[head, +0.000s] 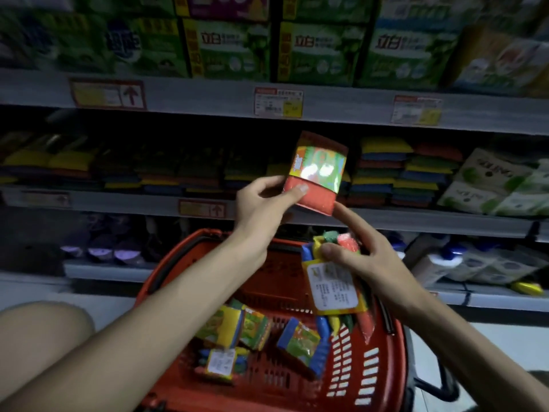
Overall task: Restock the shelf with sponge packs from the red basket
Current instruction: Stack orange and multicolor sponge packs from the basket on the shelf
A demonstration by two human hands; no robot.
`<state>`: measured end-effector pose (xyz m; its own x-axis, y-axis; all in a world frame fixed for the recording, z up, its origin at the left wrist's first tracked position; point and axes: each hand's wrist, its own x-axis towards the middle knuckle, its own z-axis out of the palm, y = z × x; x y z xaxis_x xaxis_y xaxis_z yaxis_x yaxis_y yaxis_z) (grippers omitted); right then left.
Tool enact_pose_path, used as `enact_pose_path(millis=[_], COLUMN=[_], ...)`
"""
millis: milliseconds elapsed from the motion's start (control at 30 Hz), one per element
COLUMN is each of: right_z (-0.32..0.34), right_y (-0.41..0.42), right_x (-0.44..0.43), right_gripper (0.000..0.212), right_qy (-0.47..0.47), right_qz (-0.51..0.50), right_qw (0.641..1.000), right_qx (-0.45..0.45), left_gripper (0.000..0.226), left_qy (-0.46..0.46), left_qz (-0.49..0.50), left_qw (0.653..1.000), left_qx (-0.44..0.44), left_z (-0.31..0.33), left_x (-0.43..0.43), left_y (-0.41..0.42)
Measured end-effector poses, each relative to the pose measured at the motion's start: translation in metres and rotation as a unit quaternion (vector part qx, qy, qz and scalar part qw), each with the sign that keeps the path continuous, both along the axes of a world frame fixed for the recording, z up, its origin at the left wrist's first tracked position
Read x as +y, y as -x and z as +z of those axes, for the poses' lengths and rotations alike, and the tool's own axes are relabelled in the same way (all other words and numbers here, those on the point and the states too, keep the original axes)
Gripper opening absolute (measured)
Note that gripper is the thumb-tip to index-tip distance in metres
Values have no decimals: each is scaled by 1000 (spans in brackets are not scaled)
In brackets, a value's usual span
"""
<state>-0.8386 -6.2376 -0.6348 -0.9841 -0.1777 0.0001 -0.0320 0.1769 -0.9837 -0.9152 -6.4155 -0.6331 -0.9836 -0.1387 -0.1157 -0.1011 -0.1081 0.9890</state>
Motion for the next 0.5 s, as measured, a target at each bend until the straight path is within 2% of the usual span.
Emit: enact_pose_path(millis=[300, 500], right_z=[9, 16], right_y=[20, 45], right_x=[11, 20], right_gripper=[78, 74], right_qy=[18, 41], right_qz=[-9, -21], right_qw=[1000, 999], right_qx=[11, 29], left_gripper=[39, 27], left_qy=[15, 11], left_qz=[44, 50], left_qw=[999, 998], left_qx=[9, 23], left_z=[5, 9], left_x=[11, 30], left_y=[8, 19])
